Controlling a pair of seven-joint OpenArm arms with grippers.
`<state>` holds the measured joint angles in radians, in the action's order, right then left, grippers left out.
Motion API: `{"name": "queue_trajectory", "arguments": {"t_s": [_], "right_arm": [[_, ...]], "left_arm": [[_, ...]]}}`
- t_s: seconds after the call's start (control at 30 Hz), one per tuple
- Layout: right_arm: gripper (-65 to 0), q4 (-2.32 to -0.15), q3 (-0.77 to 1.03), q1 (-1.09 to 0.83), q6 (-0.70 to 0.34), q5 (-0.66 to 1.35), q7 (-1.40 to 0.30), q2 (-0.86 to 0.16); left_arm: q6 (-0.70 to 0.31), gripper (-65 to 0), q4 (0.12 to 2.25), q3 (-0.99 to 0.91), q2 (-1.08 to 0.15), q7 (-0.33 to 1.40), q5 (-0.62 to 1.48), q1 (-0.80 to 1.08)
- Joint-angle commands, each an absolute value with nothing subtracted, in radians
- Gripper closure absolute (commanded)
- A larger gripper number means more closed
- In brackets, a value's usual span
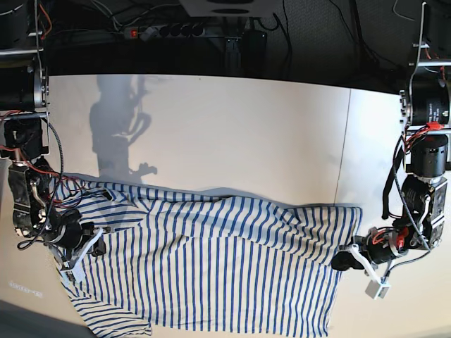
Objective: Fold the T-shirt properly
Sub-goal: 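Lower the held shoulder edge onto the shirt body with both grippers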
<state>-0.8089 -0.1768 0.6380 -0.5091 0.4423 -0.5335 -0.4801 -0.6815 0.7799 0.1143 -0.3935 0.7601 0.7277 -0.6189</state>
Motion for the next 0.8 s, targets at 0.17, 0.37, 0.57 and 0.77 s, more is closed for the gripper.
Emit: {"name": "queue_trajectory", "arguments": {"t_s": [0.17,0.37,0.57,0.77], "right_arm": [[0.0,-0.689,-0.168,0.667,-0.579,0.449,-0.478,-0.497],[0.0,-0.656,-0.168,0.612,-0.579,0.452,-0.478,-0.498],[0.0,-0.657,-0.168,0.551,-0.577,0.452,-0.478,-0.498],[0.0,-0.664,-0.167,0.517,-0.579,0.494,-0.55,-0.499]], "left_arm": [[-0.617,0.0,0.788,0.113,-0.354,0.766,0.6,-0.617],[-0.585,0.0,0.784,0.113,-0.346,0.758,0.503,-0.562],[-0.542,0.0,0.784,0.113,-0.347,0.753,0.456,-0.531],[-0.543,0.0,0.784,0.113,-0.35,0.851,0.452,-0.531]]}}
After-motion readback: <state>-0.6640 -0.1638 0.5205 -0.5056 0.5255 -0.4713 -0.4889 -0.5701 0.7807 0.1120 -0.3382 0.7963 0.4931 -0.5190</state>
